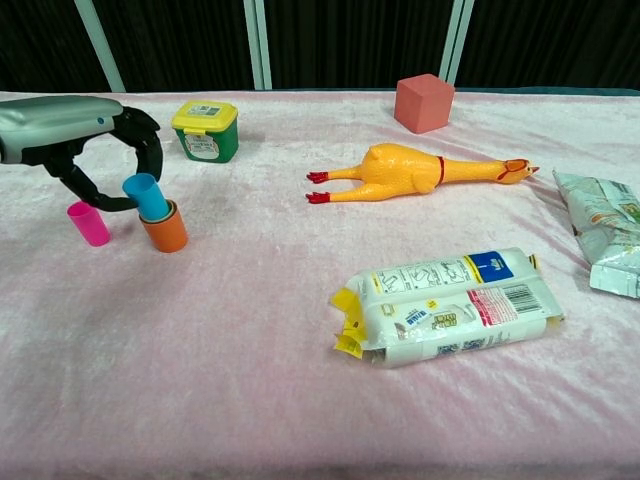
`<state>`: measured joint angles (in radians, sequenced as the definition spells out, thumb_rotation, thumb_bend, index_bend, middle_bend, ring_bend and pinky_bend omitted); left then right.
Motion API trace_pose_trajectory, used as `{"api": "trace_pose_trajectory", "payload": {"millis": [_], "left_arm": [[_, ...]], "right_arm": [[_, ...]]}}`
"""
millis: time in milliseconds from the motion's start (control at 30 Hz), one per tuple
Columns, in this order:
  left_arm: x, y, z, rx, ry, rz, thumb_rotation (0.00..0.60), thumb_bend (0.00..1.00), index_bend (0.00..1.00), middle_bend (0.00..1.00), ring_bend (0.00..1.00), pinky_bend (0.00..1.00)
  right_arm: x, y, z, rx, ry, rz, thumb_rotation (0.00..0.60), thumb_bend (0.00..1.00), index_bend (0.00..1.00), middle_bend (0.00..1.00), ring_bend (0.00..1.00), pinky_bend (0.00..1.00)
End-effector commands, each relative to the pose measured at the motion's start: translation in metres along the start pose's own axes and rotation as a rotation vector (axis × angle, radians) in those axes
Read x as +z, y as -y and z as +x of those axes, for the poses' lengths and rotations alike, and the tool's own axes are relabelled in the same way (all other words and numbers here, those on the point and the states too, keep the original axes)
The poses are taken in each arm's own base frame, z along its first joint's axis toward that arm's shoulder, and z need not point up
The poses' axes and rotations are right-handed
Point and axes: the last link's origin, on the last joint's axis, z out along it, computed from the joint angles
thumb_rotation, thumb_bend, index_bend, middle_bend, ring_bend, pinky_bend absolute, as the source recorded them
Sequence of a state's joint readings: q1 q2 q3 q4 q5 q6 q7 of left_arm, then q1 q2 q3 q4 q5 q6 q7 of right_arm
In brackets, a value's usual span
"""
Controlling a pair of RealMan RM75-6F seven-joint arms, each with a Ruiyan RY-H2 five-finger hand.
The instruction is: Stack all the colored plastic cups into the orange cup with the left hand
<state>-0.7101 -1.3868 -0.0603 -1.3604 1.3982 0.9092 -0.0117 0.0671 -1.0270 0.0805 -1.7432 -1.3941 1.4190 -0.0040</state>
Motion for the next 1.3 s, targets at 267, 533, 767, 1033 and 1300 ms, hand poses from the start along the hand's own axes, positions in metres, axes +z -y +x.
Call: {"api": "trace_pose_trajectory", "payload": {"millis": [267, 533, 767, 1033, 1300], "left_arm": [[-0.009, 0.009, 0.002, 0.018, 0.016, 0.040, 0.600, 0.13, 0.19, 0.25, 0.00, 0.06], [-0.030, 0.034, -0.012, 0.051, 0.057, 0.121, 0.600, 0.14, 0.31, 0.36, 0.00, 0.06], [-0.029, 0.045, -0.017, 0.053, 0.066, 0.157, 0.600, 0.19, 0.32, 0.38, 0.00, 0.06], [-0.023, 0.051, -0.023, 0.059, 0.072, 0.174, 0.600, 0.22, 0.34, 0.39, 0.00, 0.06], [-0.021, 0.055, -0.029, 0.060, 0.091, 0.192, 0.600, 0.28, 0.44, 0.47, 0.02, 0.06]], "right_arm": [[0.000, 0.000, 0.000, -0.001, 0.001, -0.002, 0.600, 0.26, 0.03, 0.06, 0.16, 0.21], [0.000, 0.001, 0.000, 0.000, 0.002, 0.000, 0.600, 0.26, 0.03, 0.06, 0.16, 0.21], [0.000, 0.001, -0.001, 0.001, 0.004, -0.003, 0.600, 0.26, 0.03, 0.06, 0.16, 0.21], [0.000, 0.000, -0.001, 0.006, 0.007, -0.006, 0.600, 0.26, 0.04, 0.06, 0.16, 0.21], [0.000, 0.000, -0.001, 0.008, 0.010, -0.006, 0.600, 0.26, 0.03, 0.06, 0.16, 0.21]]}}
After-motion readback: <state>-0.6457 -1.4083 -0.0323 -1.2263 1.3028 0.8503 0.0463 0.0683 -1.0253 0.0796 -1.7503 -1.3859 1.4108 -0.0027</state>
